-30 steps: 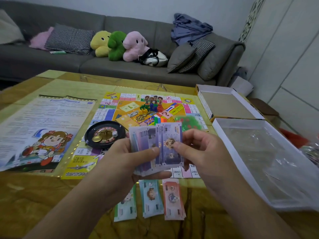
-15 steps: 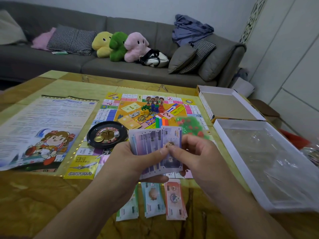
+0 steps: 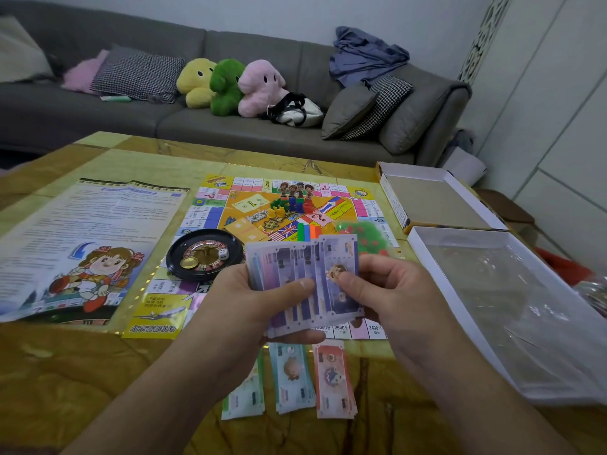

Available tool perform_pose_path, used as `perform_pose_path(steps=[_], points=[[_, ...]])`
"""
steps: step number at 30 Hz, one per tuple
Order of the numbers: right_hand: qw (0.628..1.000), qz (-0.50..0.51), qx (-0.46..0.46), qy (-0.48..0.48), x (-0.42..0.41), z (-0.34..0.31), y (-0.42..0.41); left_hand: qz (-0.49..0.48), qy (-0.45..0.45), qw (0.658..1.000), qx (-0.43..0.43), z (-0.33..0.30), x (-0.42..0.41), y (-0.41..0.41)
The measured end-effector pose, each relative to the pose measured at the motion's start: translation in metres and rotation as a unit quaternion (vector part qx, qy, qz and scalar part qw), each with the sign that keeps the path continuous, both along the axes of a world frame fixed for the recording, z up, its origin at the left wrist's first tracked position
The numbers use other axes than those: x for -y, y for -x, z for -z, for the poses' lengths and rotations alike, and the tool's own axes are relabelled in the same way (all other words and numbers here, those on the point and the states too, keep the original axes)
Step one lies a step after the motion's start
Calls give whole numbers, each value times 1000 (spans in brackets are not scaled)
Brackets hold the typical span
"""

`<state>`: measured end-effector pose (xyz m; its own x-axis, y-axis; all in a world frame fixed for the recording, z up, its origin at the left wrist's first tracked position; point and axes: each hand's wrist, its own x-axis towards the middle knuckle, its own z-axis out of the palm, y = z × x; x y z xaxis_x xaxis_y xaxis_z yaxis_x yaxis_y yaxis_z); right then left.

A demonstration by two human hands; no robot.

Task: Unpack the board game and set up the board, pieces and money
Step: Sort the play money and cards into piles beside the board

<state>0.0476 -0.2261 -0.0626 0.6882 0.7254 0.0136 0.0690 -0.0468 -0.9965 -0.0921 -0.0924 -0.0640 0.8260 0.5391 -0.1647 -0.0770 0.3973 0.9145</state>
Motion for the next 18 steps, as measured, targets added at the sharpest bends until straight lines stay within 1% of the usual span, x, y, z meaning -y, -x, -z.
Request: perform_pose_path(steps=[5, 9, 11, 14, 16, 18], points=[[999, 29, -39, -5, 1, 2, -7, -2, -8, 1000, 3, -1, 1, 0], [998, 44, -43, -5, 2, -1, -7, -7, -16, 1000, 0, 0, 0, 0], [999, 39, -22, 3, 3, -2, -6, -11, -24, 1000, -3, 1, 0, 0], [1000, 1, 13, 28, 2, -1, 1, -5, -23, 1000, -7, 0, 2, -1], [998, -6, 39, 48, 1, 1, 5, 6, 3, 1000, -3, -2, 4, -1], [997, 14, 48, 52, 0, 1, 3, 9, 43, 999, 8, -5, 3, -1]])
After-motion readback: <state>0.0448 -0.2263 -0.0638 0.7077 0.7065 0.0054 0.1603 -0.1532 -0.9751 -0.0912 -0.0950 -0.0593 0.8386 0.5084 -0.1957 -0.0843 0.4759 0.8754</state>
